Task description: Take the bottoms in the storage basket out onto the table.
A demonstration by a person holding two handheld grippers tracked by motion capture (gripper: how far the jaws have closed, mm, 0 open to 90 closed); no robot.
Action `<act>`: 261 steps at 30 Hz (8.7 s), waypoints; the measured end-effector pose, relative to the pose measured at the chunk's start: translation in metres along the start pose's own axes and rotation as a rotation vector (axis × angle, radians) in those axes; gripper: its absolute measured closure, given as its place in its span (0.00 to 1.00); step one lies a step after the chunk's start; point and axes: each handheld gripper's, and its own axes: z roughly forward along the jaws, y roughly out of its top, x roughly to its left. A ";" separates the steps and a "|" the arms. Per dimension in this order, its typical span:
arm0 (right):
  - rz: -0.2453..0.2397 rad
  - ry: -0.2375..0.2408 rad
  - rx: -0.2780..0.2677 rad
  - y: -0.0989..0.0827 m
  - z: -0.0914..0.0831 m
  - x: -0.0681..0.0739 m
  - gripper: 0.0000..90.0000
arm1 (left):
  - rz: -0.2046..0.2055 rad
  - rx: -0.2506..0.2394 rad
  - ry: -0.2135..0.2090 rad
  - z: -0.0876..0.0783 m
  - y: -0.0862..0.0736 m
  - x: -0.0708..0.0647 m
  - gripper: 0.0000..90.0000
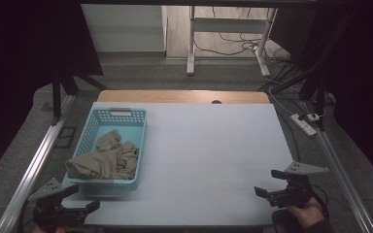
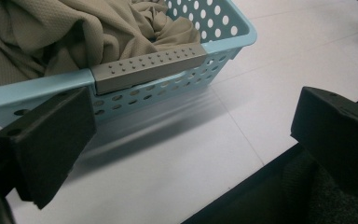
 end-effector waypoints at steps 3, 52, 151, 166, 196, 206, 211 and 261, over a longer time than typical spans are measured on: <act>-0.001 0.003 0.003 0.000 0.000 0.000 0.02 | 0.015 0.006 0.002 0.001 0.002 -0.001 0.00; 0.021 0.021 0.027 0.001 0.003 -0.002 0.02 | 0.094 0.016 -0.024 0.031 0.052 -0.011 0.00; 0.022 0.045 0.017 0.000 0.002 -0.004 0.02 | 0.132 0.648 0.162 0.166 0.129 0.078 0.74; 0.033 0.047 0.011 0.000 0.001 -0.005 0.02 | 0.067 0.419 0.055 0.135 0.145 0.080 0.77; 0.053 0.047 0.007 0.000 0.001 -0.007 0.02 | 0.111 0.114 0.000 0.085 0.204 0.049 0.77; 0.050 0.048 0.013 0.000 0.002 -0.007 0.02 | 0.160 0.059 -0.043 0.079 0.217 0.026 0.77; 0.046 0.048 0.015 0.001 0.002 -0.006 0.02 | 0.183 0.041 -0.065 0.080 0.224 0.014 0.77; -0.009 0.056 0.037 0.001 0.004 -0.002 0.02 | 0.372 0.042 -0.214 0.156 0.255 -0.080 0.77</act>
